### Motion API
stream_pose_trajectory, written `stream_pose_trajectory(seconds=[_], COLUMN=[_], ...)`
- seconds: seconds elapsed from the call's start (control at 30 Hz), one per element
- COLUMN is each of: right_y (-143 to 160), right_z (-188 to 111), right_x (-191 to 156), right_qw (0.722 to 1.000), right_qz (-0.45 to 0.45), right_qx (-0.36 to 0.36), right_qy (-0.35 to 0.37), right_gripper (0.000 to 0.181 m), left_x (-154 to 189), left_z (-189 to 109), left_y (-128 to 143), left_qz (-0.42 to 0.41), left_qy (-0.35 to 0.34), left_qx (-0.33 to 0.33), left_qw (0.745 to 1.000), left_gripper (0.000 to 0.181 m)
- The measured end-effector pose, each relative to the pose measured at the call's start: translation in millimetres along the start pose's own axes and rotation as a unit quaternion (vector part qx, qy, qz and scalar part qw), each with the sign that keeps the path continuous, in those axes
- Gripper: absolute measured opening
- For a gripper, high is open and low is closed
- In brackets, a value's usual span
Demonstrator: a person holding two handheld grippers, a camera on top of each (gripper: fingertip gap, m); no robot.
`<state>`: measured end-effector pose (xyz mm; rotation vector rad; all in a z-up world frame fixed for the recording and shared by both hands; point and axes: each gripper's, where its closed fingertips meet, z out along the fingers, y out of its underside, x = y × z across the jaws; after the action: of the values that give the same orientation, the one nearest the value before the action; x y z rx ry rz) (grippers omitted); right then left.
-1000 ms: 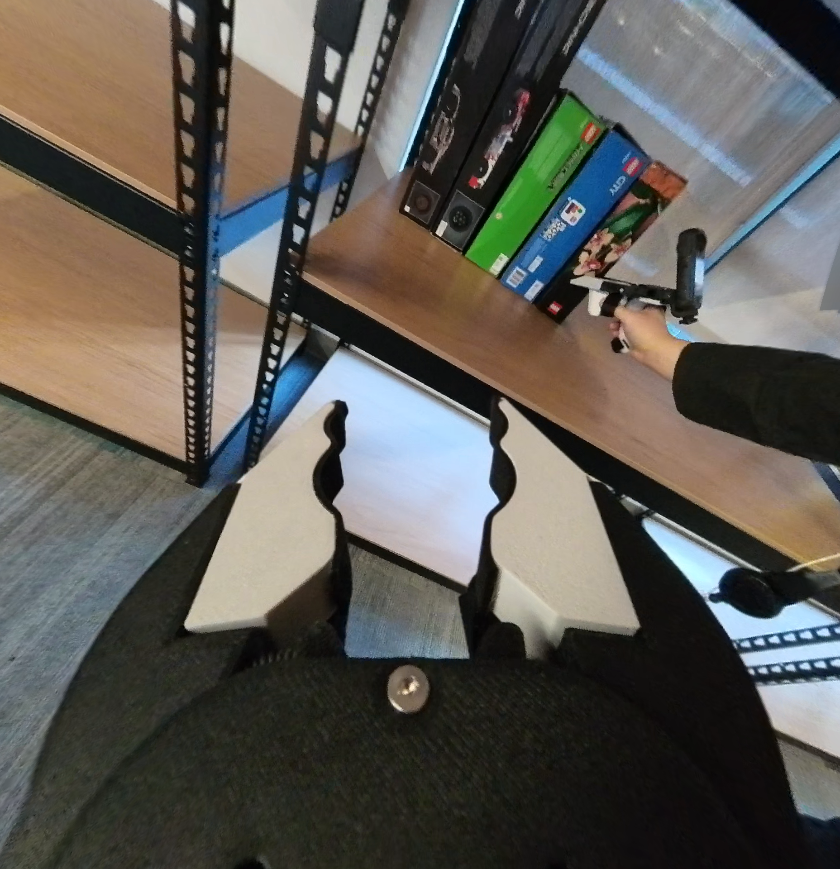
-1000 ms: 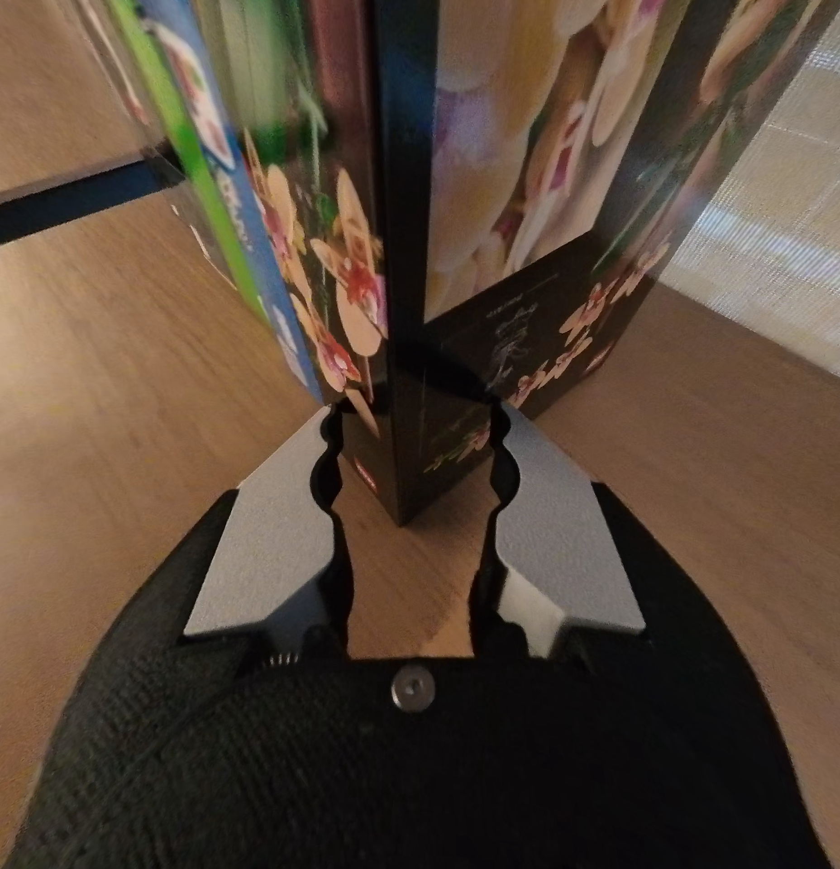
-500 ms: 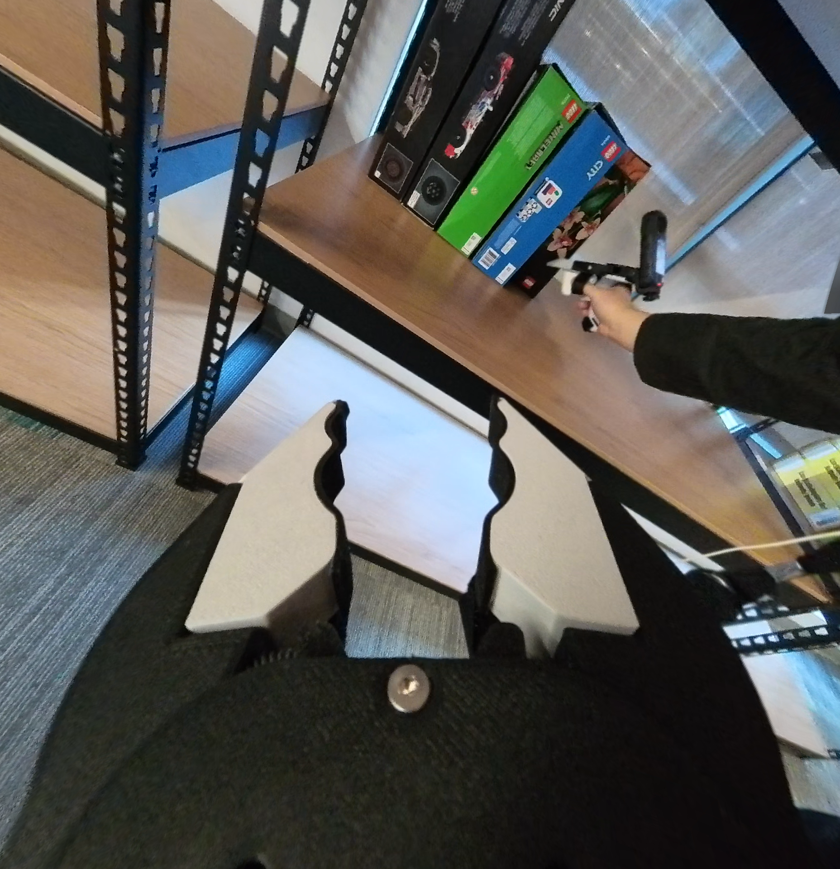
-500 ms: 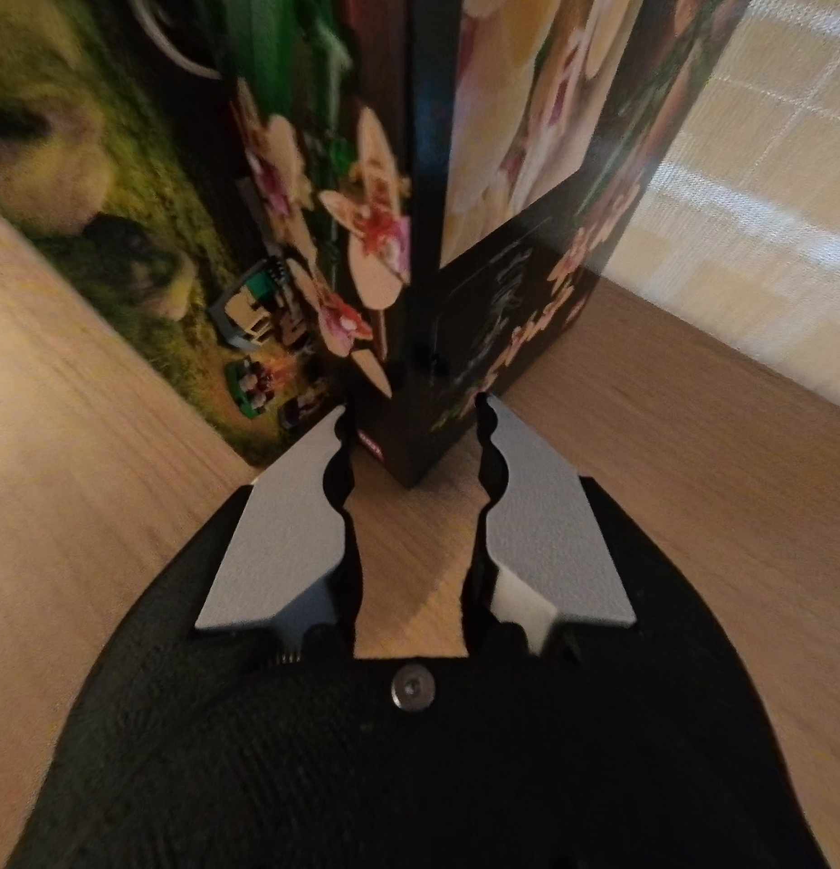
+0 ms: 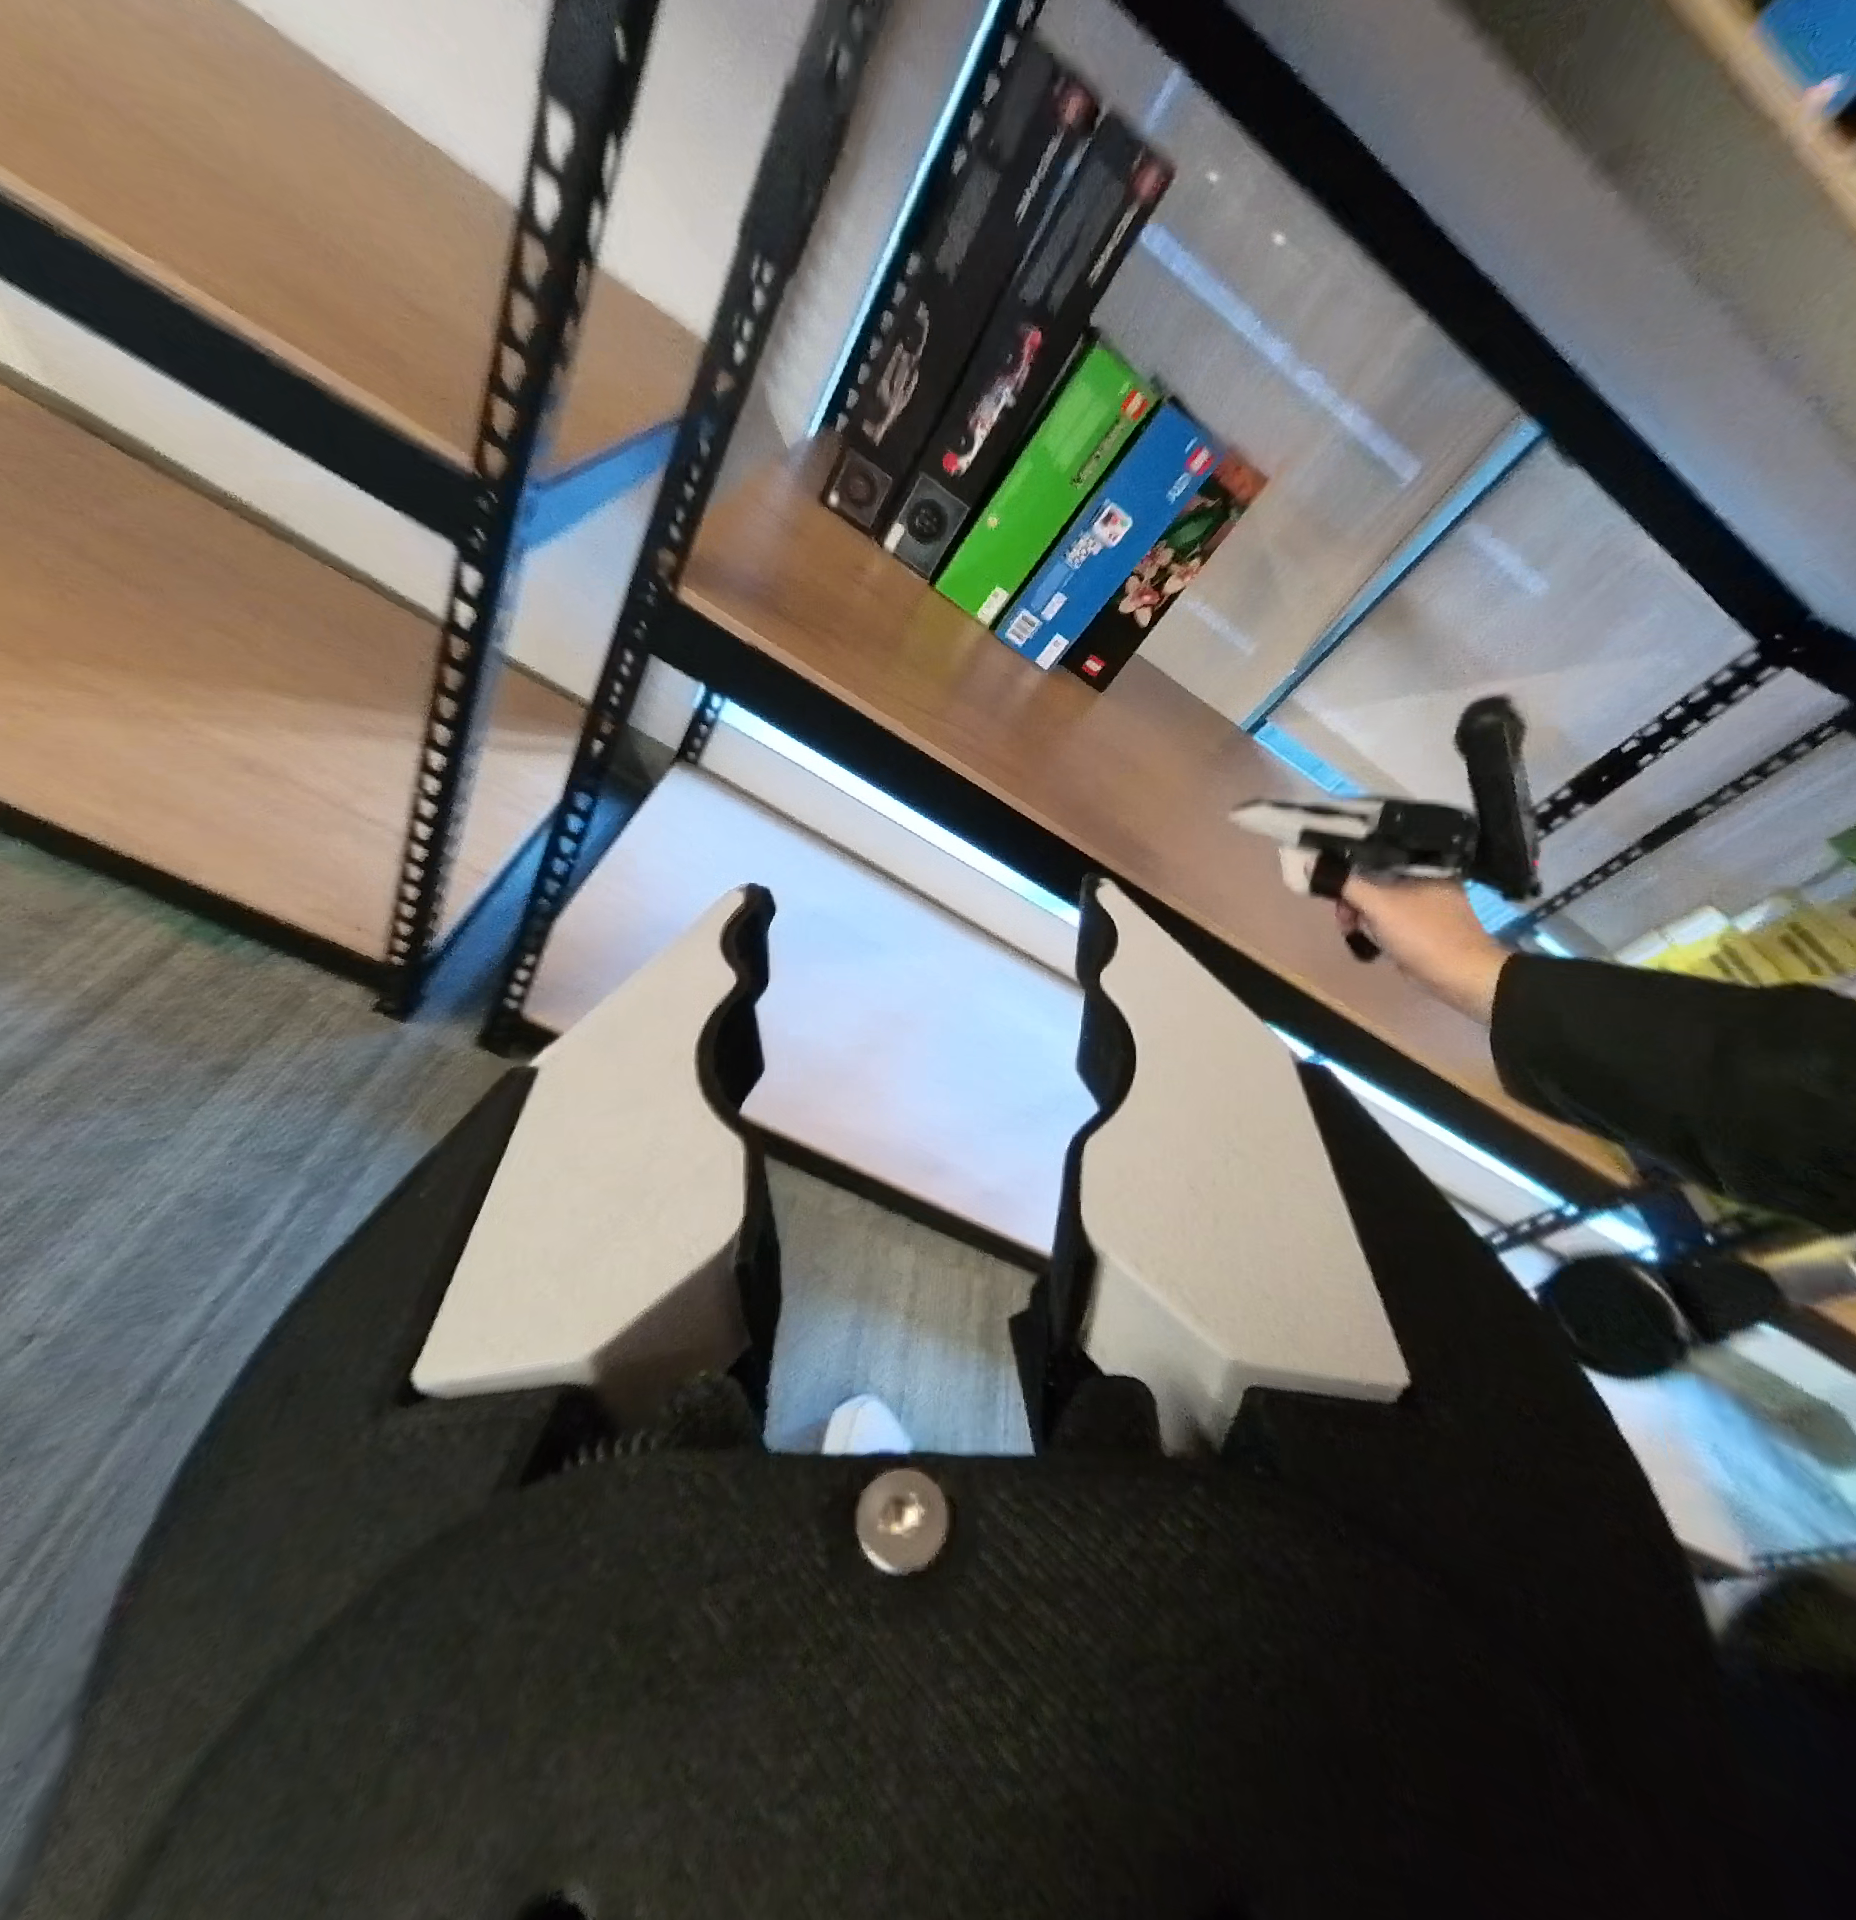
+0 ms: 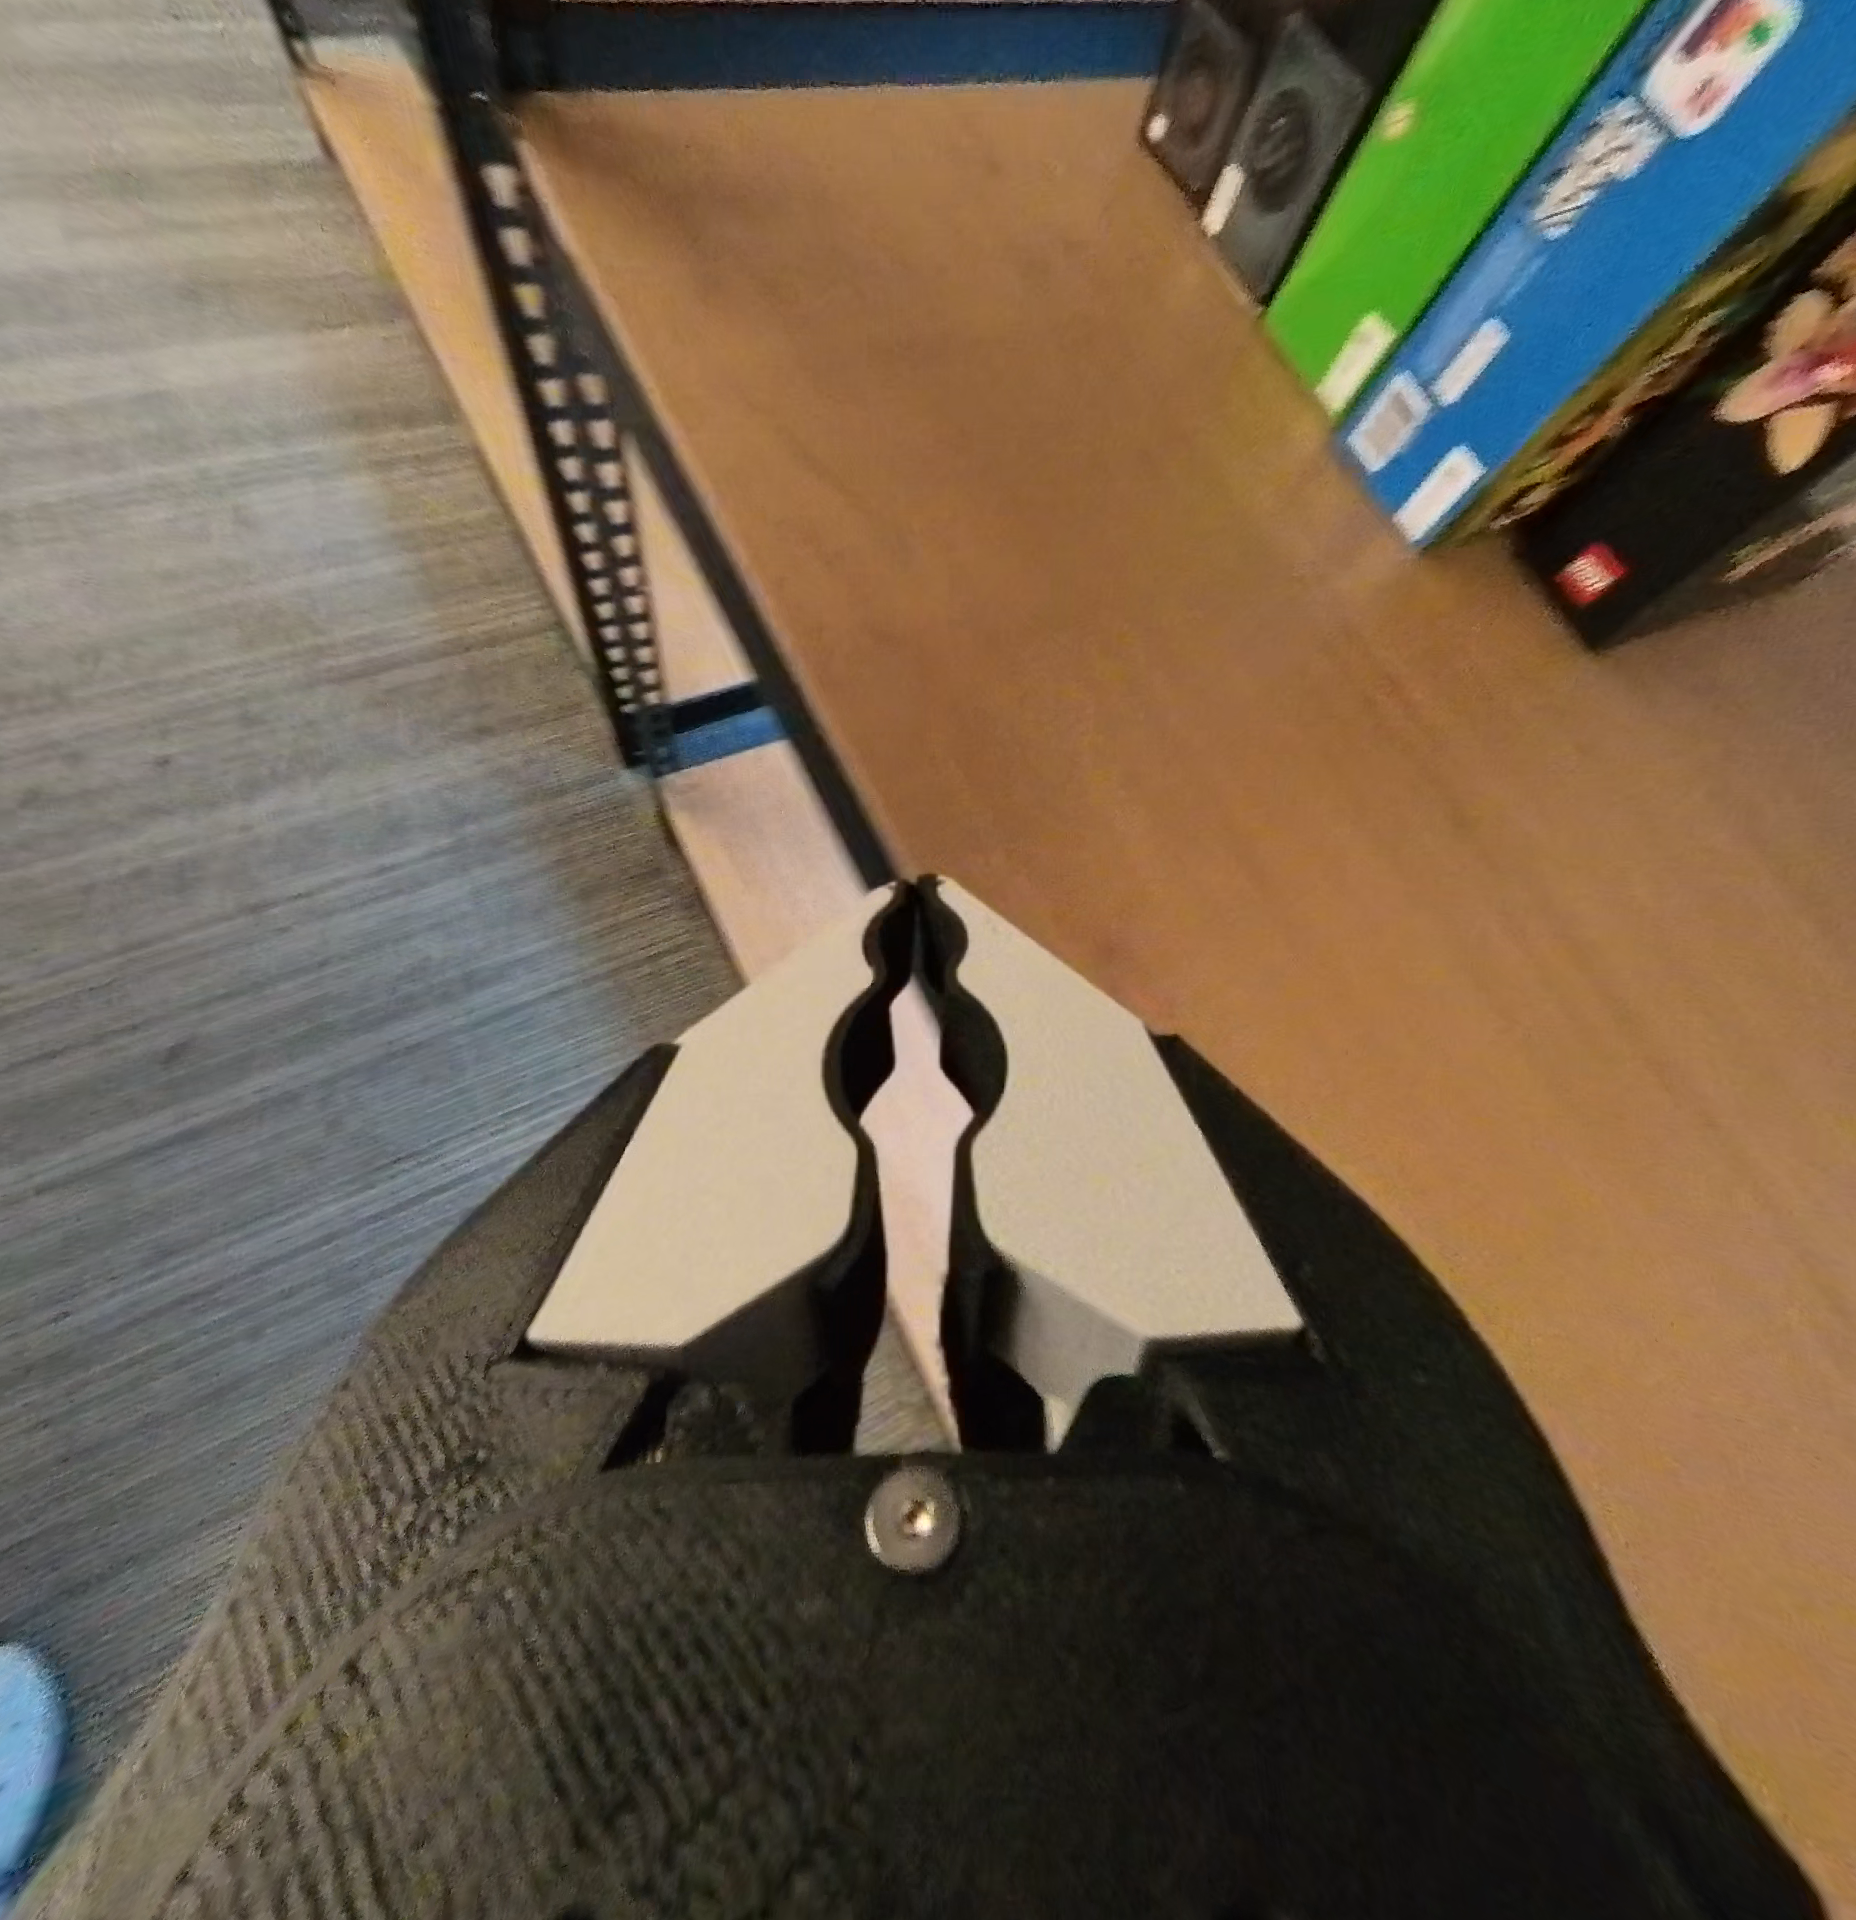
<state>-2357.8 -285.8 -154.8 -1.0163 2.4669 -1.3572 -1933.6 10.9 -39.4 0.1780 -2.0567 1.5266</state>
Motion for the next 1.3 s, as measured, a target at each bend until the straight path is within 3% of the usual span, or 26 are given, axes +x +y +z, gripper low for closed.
stream_pose_trajectory(seconds=[0.13,0.3,0.4,0.5,0.6,0.7,0.83,1.0,1.2,1.3], right_y=[-18.0,-58.8,-89.1,-135.0,-182.1,-217.2,-221.8,-192.3,-142.7,-120.6], right_z=[-47.7,-145.5,-207.4,-263.7,-311.5,-355.2,-397.2,-449.8,-522.0,-536.7], right_x=[-61.0,-88.3,-72.9,-44.1,-22.1,-7.9,1.8,29.3,94.3,118.3], right_qw=[0.997,0.999,0.997,0.988,0.978,0.967,0.961,0.961,0.959,0.96], right_qz=[0.058,0.013,-0.015,0.015,0.026,0.002,-0.024,-0.028,0.03,0.041], right_qx=[0.028,0.037,0.027,0.071,0.124,0.171,0.2,0.202,0.2,0.198], right_qy=[-0.044,0.001,0.071,0.135,0.169,0.19,0.188,0.185,0.197,0.191], right_gripper=[0.0,0.0,0.0,0.0,0.0,0.0,0.0,0.004,0.009,0.027], left_x=[19.5,68.6,100.4,133.3,153.4,165.8,191.0,227.8,288.7,310.8], left_z=[-60.4,-111.4,-125.6,-130.3,-130.2,-121.6,-95.5,-51.1,16.8,48.7], left_y=[-38.7,-98.2,-128.6,-153.0,-185.9,-210.4,-219.0,-220.6,-233.0,-230.5], left_qz=[0.033,0.097,0.116,0.102,0.114,0.138,0.153,0.168,0.166,0.177], left_qy=[-0.006,0.003,0.044,0.11,0.124,0.11,0.113,0.119,0.148,0.149], left_qx=[0.018,0.046,0.047,0.02,0.03,0.056,0.069,0.073,0.109,0.121], left_qw=[0.999,0.994,0.991,0.988,0.985,0.983,0.979,0.976,0.969,0.965], left_gripper=[0.057,0.056,0.056,0.064,0.064,0.063,0.063,0.063,0.062,0.062])
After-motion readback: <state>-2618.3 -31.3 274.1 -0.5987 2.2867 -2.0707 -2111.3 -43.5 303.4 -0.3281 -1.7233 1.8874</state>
